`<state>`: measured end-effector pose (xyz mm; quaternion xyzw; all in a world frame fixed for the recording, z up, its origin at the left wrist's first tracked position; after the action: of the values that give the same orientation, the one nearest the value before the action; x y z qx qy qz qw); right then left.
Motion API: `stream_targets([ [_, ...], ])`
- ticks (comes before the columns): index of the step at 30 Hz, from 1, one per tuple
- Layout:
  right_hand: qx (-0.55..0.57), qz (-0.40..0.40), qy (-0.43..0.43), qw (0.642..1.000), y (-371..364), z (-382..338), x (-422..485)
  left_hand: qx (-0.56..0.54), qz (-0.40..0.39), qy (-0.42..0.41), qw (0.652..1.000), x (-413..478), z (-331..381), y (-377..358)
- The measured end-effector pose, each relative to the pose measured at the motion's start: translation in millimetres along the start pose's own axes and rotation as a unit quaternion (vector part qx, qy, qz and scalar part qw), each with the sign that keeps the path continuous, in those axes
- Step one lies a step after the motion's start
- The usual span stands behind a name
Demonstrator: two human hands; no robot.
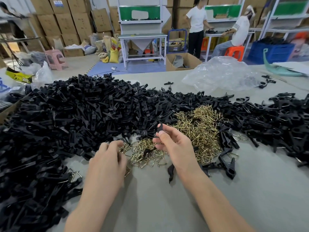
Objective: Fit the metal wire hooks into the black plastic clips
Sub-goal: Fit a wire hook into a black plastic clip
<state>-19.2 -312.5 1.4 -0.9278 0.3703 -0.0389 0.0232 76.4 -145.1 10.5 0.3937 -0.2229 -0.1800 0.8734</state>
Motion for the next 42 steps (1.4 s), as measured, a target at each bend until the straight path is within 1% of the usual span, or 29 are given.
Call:
stream_targets([
  [1,0.007,0.0,-0.004,1.0,0,0,0,-0.05,0.01,0.001,0.999,1,-1,0],
  [2,0.012,0.0,-0.005,1.0,0,1,1,-0.077,0.012,0.002,0.997,2,-2,-1],
  [4,0.013,-0.001,-0.004,1.0,1,1,1,-0.102,0.006,0.003,0.995,3,-2,-6],
  [6,0.012,-0.004,-0.003,1.0,0,1,0,-0.144,0.024,0.001,0.989,4,1,-3],
  [8,0.007,-0.008,-0.001,1.0,0,1,0,-0.23,0.05,0.016,0.972,5,3,3],
  [9,0.005,-0.009,0.0,1.0,0,1,0,-0.295,0.054,0.036,0.953,6,2,6],
  [11,0.005,-0.01,0.001,1.0,0,1,0,-0.424,0.037,0.084,0.901,7,3,6],
  [13,0.009,-0.012,-0.001,1.0,0,1,1,-0.547,0.001,0.128,0.827,5,8,2],
  [14,0.011,-0.013,-0.003,1.0,0,2,1,-0.596,-0.013,0.14,0.791,4,10,-1],
  [15,0.012,-0.016,-0.004,1.0,-1,2,1,-0.63,-0.021,0.146,0.762,3,12,-2],
  [16,0.012,-0.018,-0.004,1.0,-1,2,1,-0.654,-0.025,0.148,0.742,3,13,-2],
  [18,0.012,-0.022,-0.003,1.0,-1,3,1,-0.682,-0.031,0.146,0.716,4,15,-2],
  [21,0.015,-0.026,-0.001,1.0,-1,3,1,-0.707,-0.034,0.142,0.693,4,15,-4],
  [27,0.022,-0.034,0.008,0.999,-2,1,0,-0.735,-0.04,0.149,0.66,6,15,-10],
  [29,0.02,-0.036,0.01,0.999,-2,2,0,-0.734,-0.042,0.142,0.663,6,17,-11],
  [31,0.014,-0.036,0.012,0.999,-2,2,1,-0.72,-0.046,0.131,0.68,5,20,-13],
  [36,-0.022,-0.04,0.026,0.999,-2,2,0,-0.652,-0.024,0.093,0.752,6,20,-16],
  [39,-0.027,-0.043,0.03,0.998,-2,2,1,-0.571,-0.019,0.058,0.819,5,21,-17],
  [42,-0.017,-0.056,0.032,0.998,-4,1,0,-0.501,0.003,0.031,0.865,5,23,-16],
])
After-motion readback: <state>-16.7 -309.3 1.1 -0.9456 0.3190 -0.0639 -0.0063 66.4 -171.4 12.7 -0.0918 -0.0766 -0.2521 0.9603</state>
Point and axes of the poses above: each hand's wrist, its own x-axis towards the middle knuckle, its own y-axis out of the back of the hand, z = x × y, the point moved 5 cm from there along x, towards the middle knuckle, and after that the axes turned 10 degrees about -x, right-handed, at the moved point
